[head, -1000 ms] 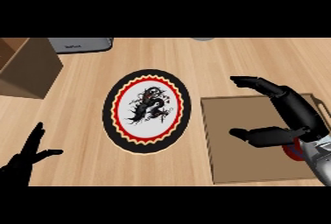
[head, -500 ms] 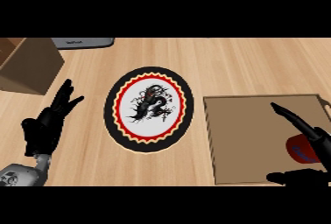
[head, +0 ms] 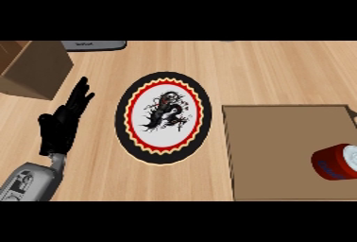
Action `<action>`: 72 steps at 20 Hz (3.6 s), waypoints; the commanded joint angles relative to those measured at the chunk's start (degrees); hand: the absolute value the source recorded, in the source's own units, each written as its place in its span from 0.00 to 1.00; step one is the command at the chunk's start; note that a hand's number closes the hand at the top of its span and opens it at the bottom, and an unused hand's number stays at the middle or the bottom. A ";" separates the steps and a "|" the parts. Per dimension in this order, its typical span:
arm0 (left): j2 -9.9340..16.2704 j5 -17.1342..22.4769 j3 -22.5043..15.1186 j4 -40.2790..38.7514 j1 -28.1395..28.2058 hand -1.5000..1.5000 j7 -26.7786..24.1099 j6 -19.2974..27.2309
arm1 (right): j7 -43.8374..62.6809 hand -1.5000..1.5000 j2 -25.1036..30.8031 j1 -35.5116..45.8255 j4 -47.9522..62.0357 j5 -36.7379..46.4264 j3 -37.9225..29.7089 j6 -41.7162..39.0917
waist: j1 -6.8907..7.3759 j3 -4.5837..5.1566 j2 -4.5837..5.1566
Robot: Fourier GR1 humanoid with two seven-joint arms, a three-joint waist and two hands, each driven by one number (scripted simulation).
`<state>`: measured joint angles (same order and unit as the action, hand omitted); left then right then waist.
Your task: Pick the can from the tray and place it in the plate
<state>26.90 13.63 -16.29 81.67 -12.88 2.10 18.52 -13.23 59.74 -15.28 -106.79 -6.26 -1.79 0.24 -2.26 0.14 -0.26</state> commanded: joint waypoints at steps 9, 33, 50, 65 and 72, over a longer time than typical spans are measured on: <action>-3.05 -1.35 1.44 -3.45 -2.32 0.50 -0.93 -2.46 | 15.56 0.00 12.40 -4.56 -2.35 2.03 -7.43 -15.90 | 1.49 -0.09 0.26; -5.33 -8.20 7.48 7.92 1.81 0.50 7.52 -7.48 | 16.00 0.00 -6.86 6.84 9.96 28.56 3.21 -27.46 | 2.22 -0.15 0.13; -10.25 -12.39 13.42 -1.10 -2.47 0.50 3.66 -13.43 | 4.76 1.00 -15.85 13.48 21.24 42.01 -1.11 -25.78 | 2.04 -0.14 0.23; -12.92 -14.52 12.24 -0.26 -1.83 0.50 4.61 -11.43 | 40.15 1.00 -40.35 8.92 1.43 60.06 8.33 -8.67 | 1.84 -0.12 0.13; -11.92 -13.89 14.23 -3.60 -2.80 0.50 1.94 -13.03 | 38.03 1.00 -42.48 11.70 -14.31 63.42 10.59 -2.02 | 1.68 -0.08 0.20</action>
<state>14.88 -0.63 -3.23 80.81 -14.26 5.55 6.22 23.23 19.39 -6.21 -114.77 55.13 6.98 -3.32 -0.67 0.21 -0.31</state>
